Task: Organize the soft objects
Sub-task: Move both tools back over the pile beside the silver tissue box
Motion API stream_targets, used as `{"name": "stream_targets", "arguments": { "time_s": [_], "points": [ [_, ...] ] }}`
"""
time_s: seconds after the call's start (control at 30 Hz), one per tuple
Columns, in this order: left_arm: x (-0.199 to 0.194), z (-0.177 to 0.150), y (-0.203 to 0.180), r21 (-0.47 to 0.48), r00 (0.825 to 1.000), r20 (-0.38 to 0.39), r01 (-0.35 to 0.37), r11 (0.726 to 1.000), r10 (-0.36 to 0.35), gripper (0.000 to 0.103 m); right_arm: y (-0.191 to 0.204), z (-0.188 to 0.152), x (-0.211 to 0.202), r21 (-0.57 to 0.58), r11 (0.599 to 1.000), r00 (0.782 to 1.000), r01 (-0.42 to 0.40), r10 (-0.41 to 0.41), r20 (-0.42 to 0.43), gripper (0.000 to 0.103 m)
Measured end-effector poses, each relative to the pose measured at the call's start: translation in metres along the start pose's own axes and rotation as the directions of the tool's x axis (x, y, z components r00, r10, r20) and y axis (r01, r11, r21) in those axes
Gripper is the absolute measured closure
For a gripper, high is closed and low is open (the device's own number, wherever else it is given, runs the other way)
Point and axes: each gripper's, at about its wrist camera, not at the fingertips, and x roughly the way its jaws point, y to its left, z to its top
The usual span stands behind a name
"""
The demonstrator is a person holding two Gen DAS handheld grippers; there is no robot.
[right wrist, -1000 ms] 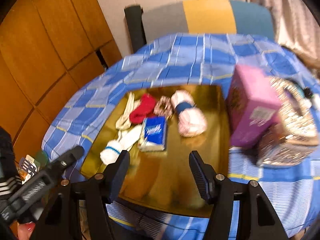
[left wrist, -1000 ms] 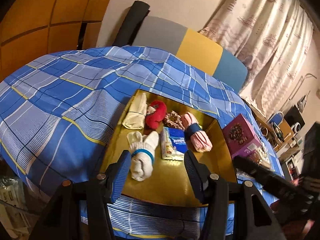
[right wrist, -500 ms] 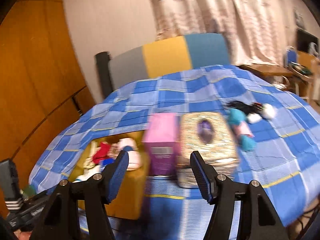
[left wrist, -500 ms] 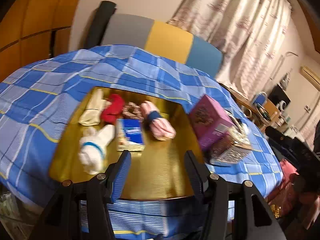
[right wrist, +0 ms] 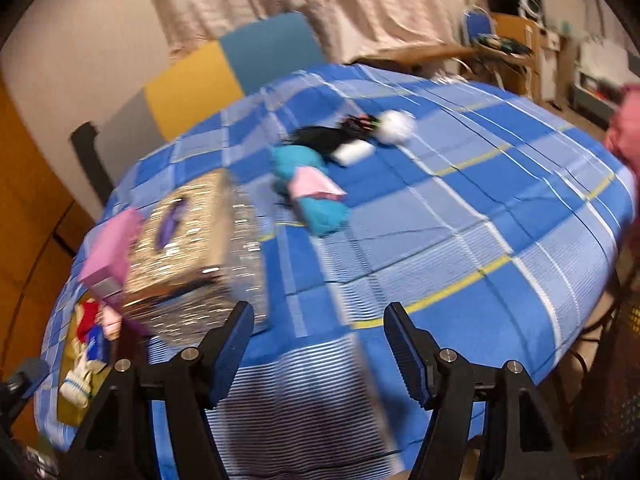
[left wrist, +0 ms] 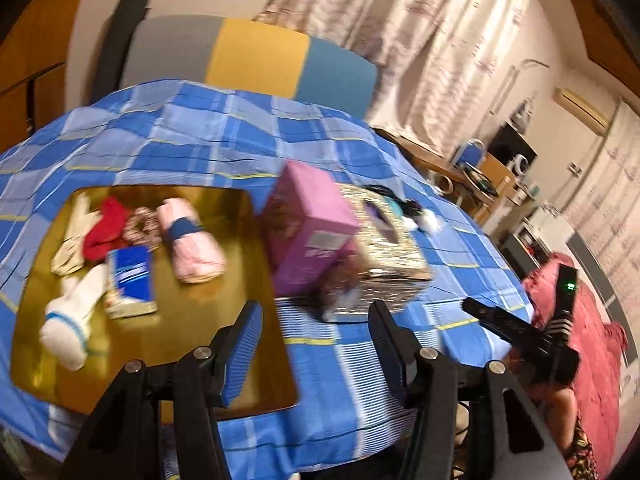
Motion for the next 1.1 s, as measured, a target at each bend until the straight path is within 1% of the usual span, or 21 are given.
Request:
{"name": "stream_targets", "arguments": {
  "time_s": [0.07, 0.2, 0.23, 0.33, 0.4, 0.43, 0.53, 0.6, 0.63, 0.7, 0.77, 0.8, 0.87, 0.9, 0.93, 1.0, 1.1],
  "points": [
    [0.008, 0.008, -0.018, 0.022, 0.999, -0.022, 0.038, 0.999, -0.038, 0.047, -0.012, 0.008, 0.005, -0.010, 1.000, 1.000, 0.019, -0.019, -0.017, 0.035],
    [0.026, 0.026, -0.054, 0.058, 0.993, -0.060, 0.101, 0.993, -0.098, 0.047, -0.027, 0.027, 0.009, -0.047, 0.998, 0.999, 0.046, -0.047, -0.016, 0.035],
    [0.031, 0.030, -0.063, 0.069, 0.993, -0.066, 0.107, 0.992, -0.102, 0.047, -0.033, 0.035, 0.011, -0.053, 0.997, 0.998, 0.053, -0.054, -0.013, 0.035],
    [0.050, 0.044, -0.095, 0.105, 0.988, -0.095, 0.133, 0.985, -0.123, 0.040, -0.045, 0.053, 0.017, -0.082, 0.994, 0.997, 0.070, -0.071, -0.004, 0.034],
    [0.066, 0.053, -0.116, 0.124, 0.985, -0.120, 0.136, 0.983, -0.121, 0.039, -0.054, 0.070, 0.023, -0.120, 0.989, 0.997, 0.080, -0.079, 0.012, 0.034],
    [0.078, 0.058, -0.130, 0.146, 0.983, -0.145, 0.136, 0.980, -0.115, 0.038, -0.058, 0.078, 0.026, -0.135, 0.988, 0.997, 0.080, -0.078, 0.019, 0.034],
    [0.102, 0.068, -0.153, 0.159, 0.980, -0.169, 0.133, 0.978, -0.105, 0.037, -0.075, 0.105, 0.037, -0.152, 0.987, 0.999, 0.043, -0.041, 0.016, 0.034],
    [0.125, 0.076, -0.169, 0.170, 0.977, -0.200, 0.114, 0.979, -0.079, 0.037, -0.084, 0.124, 0.045, -0.172, 0.985, 1.000, 0.030, -0.029, 0.012, 0.034],
    [0.136, 0.080, -0.176, 0.172, 0.974, -0.214, 0.109, 0.979, -0.071, 0.037, -0.087, 0.130, 0.048, -0.185, 0.982, 0.999, 0.045, -0.041, 0.026, 0.034],
    [0.160, 0.087, -0.190, 0.188, 0.972, -0.232, 0.077, 0.979, -0.032, 0.037, -0.093, 0.141, 0.054, -0.221, 0.972, 0.995, 0.081, -0.067, 0.067, 0.034],
    [0.185, 0.093, -0.204, 0.211, 0.967, -0.253, 0.059, 0.976, -0.004, 0.037, -0.102, 0.149, 0.062, -0.232, 0.968, 0.993, 0.096, -0.077, 0.088, 0.033],
    [0.193, 0.095, -0.207, 0.216, 0.969, -0.248, 0.043, 0.975, 0.012, 0.037, -0.109, 0.150, 0.066, -0.210, 0.973, 0.993, 0.097, -0.081, 0.085, 0.033],
    [0.216, 0.100, -0.213, 0.230, 0.968, -0.246, 0.007, 0.973, 0.051, 0.037, -0.120, 0.148, 0.072, -0.164, 0.984, 0.997, 0.063, -0.055, 0.051, 0.033],
    [0.224, 0.102, -0.214, 0.231, 0.967, -0.246, -0.010, 0.973, 0.068, 0.037, -0.123, 0.147, 0.075, -0.153, 0.986, 0.998, 0.060, -0.056, 0.028, 0.033],
    [0.236, 0.104, -0.215, 0.228, 0.965, -0.245, -0.036, 0.973, 0.093, 0.037, -0.125, 0.147, 0.078, -0.139, 0.987, 0.997, 0.077, -0.077, 0.003, 0.033],
    [0.264, 0.107, -0.213, 0.222, 0.954, -0.261, -0.092, 0.971, 0.150, 0.037, -0.127, 0.148, 0.078, -0.121, 0.989, 0.996, 0.086, -0.087, 0.001, 0.033],
    [0.297, 0.107, -0.208, 0.221, 0.936, -0.270, -0.169, 0.960, 0.227, 0.037, -0.128, 0.151, 0.074, -0.086, 0.994, 0.998, 0.064, -0.064, 0.009, 0.033]
  ]
}}
